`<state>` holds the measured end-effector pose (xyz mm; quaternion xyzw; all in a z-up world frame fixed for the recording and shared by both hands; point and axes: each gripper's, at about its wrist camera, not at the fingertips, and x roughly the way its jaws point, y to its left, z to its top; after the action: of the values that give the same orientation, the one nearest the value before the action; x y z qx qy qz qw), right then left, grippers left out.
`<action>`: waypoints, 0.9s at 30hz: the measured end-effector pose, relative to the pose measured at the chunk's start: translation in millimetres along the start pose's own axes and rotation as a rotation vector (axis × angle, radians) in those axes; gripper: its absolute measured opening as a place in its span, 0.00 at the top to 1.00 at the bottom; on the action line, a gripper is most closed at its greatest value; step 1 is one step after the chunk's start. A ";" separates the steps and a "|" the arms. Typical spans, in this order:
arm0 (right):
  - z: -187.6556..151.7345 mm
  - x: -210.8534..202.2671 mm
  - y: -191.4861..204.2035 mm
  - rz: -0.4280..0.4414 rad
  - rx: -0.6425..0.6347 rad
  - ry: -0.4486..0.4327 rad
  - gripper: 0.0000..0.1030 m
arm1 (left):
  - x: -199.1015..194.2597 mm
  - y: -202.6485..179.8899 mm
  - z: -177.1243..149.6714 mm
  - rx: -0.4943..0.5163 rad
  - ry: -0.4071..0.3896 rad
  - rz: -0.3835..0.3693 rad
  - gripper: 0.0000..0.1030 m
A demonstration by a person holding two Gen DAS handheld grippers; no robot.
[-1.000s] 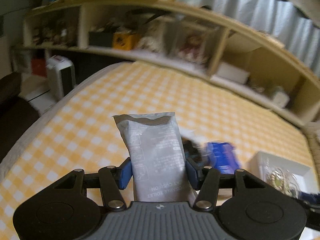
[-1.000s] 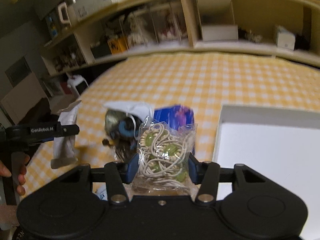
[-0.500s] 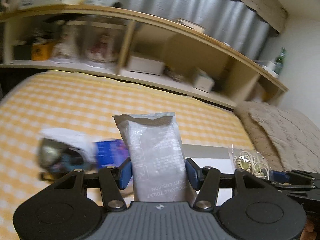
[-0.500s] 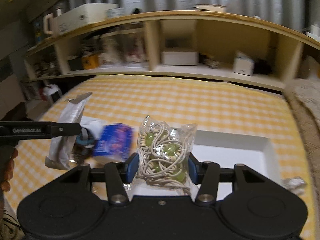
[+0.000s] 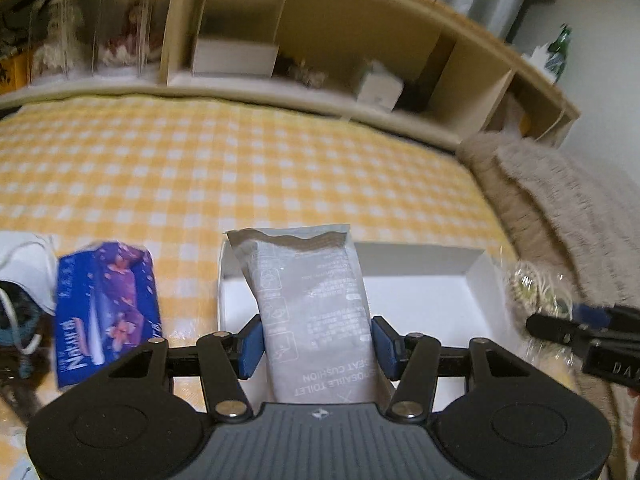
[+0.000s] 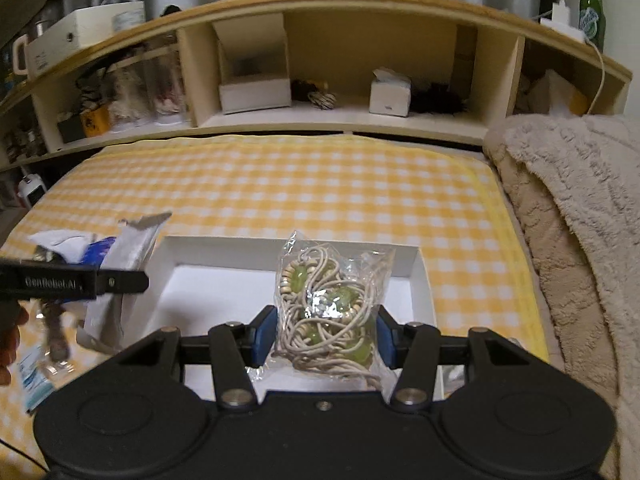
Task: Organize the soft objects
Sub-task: 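Carry both bags into the white tray and open both grippers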
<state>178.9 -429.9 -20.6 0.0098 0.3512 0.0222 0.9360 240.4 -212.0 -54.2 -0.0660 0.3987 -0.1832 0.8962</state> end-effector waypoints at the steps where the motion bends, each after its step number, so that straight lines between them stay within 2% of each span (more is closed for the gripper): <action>1: 0.2 9.2 -3.0 0.001 -0.008 0.003 0.50 | 9.4 0.3 -0.6 0.003 0.010 -0.001 0.45; 6: 6.0 60.4 -10.0 -0.014 -0.038 0.065 0.50 | 39.0 -0.9 -1.1 0.048 0.049 0.018 0.45; 10: 8.7 91.3 -16.4 -0.039 -0.037 0.106 0.50 | 57.1 4.3 -3.0 0.052 0.087 0.086 0.46; 13: 7.6 104.2 -22.0 -0.042 -0.020 0.120 0.50 | 58.8 1.9 -4.3 0.106 0.082 0.110 0.45; 21: -0.2 115.2 -30.8 -0.060 0.019 0.147 0.50 | 67.2 0.8 -5.1 0.212 0.054 0.209 0.45; 27: -0.7 112.7 -21.5 -0.067 -0.031 0.123 0.49 | 80.0 5.5 12.1 0.133 0.064 0.208 0.43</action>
<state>264.0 -445.9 -95.9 -0.0179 0.4079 -0.0030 0.9129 300.1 -237.7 -102.6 0.0412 0.4188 -0.1176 0.8995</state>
